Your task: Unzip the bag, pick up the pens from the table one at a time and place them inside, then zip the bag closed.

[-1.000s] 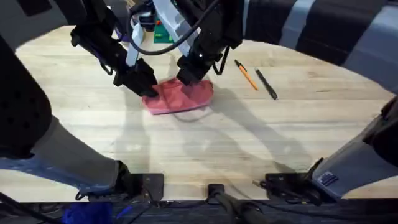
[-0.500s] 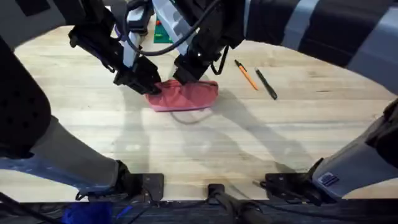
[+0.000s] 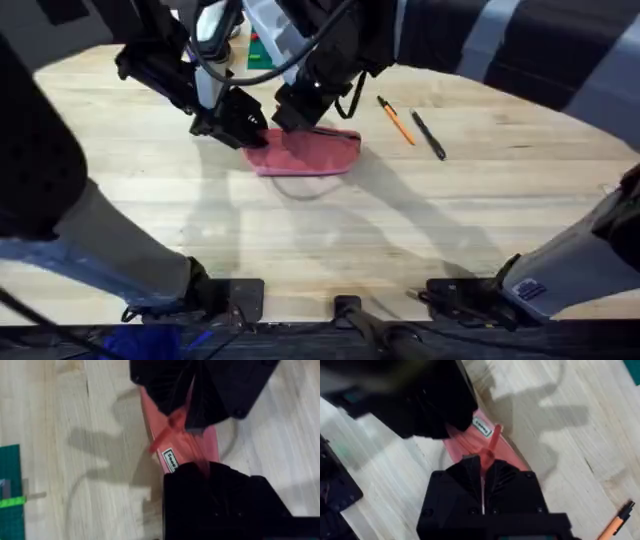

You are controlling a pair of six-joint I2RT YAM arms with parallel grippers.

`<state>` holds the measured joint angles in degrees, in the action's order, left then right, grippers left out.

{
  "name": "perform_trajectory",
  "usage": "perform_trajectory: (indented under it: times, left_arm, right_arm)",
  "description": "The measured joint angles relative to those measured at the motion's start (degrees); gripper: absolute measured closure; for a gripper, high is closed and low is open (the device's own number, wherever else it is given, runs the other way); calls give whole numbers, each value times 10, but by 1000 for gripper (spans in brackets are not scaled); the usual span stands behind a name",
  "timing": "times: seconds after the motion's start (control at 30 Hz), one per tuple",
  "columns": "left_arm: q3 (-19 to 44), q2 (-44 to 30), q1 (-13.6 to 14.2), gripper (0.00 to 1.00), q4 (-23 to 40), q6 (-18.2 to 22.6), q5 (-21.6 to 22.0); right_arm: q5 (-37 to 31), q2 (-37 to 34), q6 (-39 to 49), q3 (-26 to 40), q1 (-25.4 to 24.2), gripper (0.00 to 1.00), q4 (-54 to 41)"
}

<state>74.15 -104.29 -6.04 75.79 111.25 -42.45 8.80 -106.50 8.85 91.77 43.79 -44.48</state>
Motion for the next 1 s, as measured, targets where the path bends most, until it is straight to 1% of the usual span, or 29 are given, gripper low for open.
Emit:
perform_trajectory:
  times: [0.17, 0.37, 0.53, 0.77, 1.0]
  left_arm:
    - [0, -38, 0, 959, 6, 29, -45]
    - [0, -48, 0, 959, 7, 54, -71]
    - [0, -48, 0, 959, 7, 60, -74]
    - [0, -49, -2, 959, 5, 61, -74]
    - [0, -49, -3, 959, 5, 61, -75]
  right_arm:
    - [-8, -1, -28, 0, 1, 969, 21]
    - [-6, -3, -59, 0, 1, 969, 33]
    - [-2, -8, -77, -2, 4, 969, 46]
    - [-1, -21, -104, -2, 32, 971, 85]
    - [-2, -21, -115, -3, 31, 970, 86]
